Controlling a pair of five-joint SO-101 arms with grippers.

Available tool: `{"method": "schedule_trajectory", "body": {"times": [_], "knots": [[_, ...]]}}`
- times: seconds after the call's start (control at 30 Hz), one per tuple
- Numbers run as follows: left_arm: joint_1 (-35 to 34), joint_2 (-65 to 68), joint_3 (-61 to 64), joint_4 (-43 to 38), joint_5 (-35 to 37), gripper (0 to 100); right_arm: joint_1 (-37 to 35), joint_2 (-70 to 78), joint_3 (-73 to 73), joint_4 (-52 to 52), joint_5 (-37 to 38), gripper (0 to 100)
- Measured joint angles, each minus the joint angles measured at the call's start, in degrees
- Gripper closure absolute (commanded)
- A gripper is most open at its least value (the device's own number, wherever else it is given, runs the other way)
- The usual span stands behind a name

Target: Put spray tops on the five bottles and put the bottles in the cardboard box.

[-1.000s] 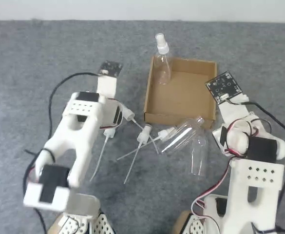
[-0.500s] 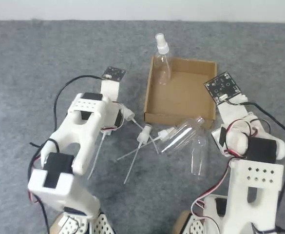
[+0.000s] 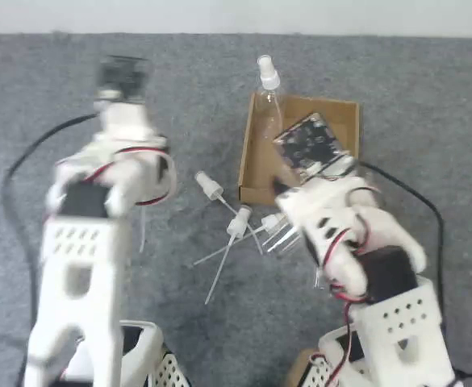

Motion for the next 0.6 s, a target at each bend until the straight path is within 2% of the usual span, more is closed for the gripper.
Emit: {"method": "schedule_trajectory", "body": {"times": [0.1,0.23,0.37,0.6], "knots": [[-3.52,-9.05,0.00,0.00,1.05,99,-6.59,-0.09,2.20,-7.03,-3.43,99.2],[-6.77,-18.73,0.00,0.00,3.60,99,-11.87,1.67,9.93,-18.55,-5.45,99.2],[-7.21,-26.64,0.00,0.00,6.07,99,-15.12,5.01,17.05,-29.89,-6.95,99.2],[-7.12,-35.78,0.00,-0.70,15.74,99,-23.47,6.77,27.69,-41.05,-7.65,99.2]]}}
